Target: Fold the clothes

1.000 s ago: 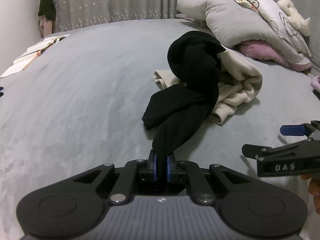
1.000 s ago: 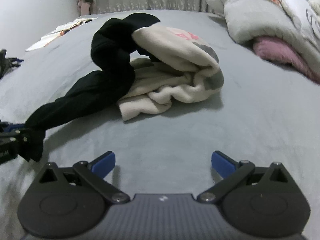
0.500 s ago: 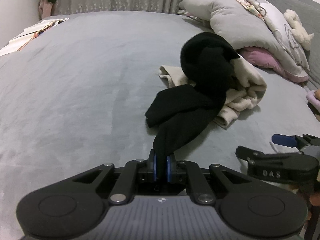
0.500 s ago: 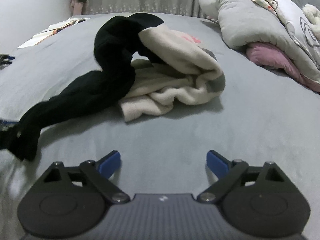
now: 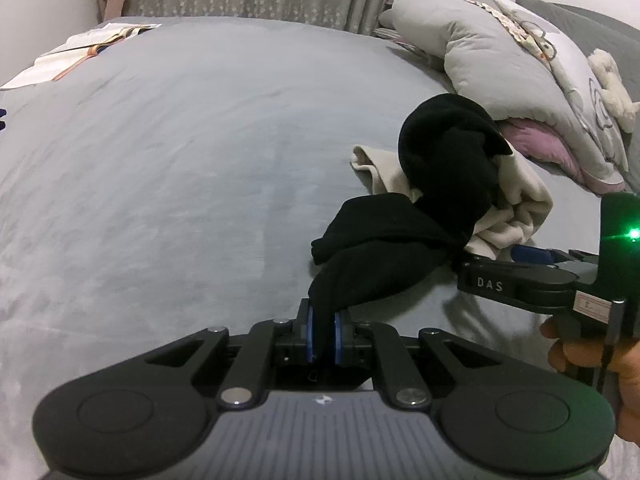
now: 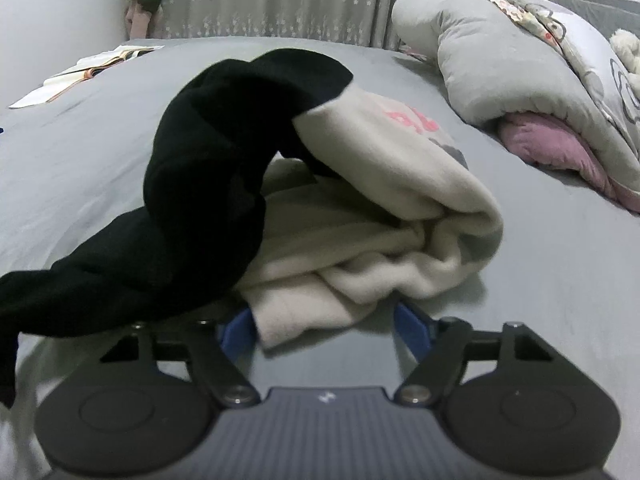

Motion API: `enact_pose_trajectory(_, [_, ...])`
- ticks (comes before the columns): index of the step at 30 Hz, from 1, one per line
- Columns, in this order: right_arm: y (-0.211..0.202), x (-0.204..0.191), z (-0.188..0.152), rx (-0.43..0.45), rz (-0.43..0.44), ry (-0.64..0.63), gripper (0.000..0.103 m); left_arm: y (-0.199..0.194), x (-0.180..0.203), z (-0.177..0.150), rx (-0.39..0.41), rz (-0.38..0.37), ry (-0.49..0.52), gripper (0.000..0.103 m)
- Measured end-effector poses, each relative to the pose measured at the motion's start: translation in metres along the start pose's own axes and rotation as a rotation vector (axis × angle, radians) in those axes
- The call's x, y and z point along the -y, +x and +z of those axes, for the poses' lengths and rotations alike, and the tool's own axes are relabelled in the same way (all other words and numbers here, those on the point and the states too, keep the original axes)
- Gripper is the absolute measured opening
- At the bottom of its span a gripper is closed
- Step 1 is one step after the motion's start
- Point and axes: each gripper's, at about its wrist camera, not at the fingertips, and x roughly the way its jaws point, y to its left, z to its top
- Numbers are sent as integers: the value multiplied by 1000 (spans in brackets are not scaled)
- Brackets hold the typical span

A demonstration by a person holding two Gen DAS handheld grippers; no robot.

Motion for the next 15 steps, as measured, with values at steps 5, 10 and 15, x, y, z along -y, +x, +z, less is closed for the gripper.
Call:
enact_pose_trajectory(5, [-7, 0, -1, 22, 28, 1, 19, -4, -1, 3, 11, -2, 2, 8])
enact_pose_trajectory(10, [-27, 9, -4, 66, 24, -26, 12, -13, -4, 7, 52, 19, 7, 8])
enact_pose_trajectory(15, [-54, 24, -9, 85, 25, -9, 12, -19, -13, 9, 86, 61, 3, 8])
